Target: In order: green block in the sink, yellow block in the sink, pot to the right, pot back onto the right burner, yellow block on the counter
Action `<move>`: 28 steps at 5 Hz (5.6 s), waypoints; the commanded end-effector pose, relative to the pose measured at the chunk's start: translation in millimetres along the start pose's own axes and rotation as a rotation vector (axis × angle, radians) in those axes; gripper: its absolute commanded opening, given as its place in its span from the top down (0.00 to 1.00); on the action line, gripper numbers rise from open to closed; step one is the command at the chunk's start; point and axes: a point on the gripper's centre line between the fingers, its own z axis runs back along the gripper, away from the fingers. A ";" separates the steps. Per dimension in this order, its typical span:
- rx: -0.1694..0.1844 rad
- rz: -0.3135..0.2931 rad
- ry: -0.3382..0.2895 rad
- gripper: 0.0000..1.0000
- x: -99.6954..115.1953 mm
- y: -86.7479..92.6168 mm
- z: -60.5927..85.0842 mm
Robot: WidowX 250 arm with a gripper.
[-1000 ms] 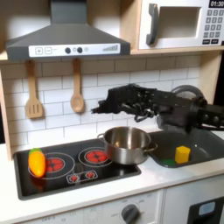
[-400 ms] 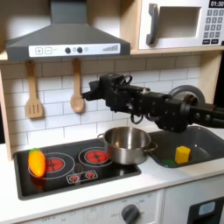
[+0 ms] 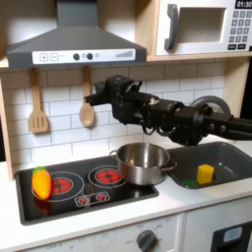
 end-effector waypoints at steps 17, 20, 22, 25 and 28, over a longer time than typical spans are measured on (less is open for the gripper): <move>-0.065 -0.157 0.757 1.00 -64.6 -45.2 40.0; -0.147 -0.183 1.043 1.00 -114.9 -74.4 120.7; -0.160 -0.243 1.172 1.00 -132.0 -81.1 155.5; -0.191 -0.293 1.310 1.00 -148.1 -86.6 203.0; -0.175 -0.307 1.324 0.00 -149.0 -83.1 202.9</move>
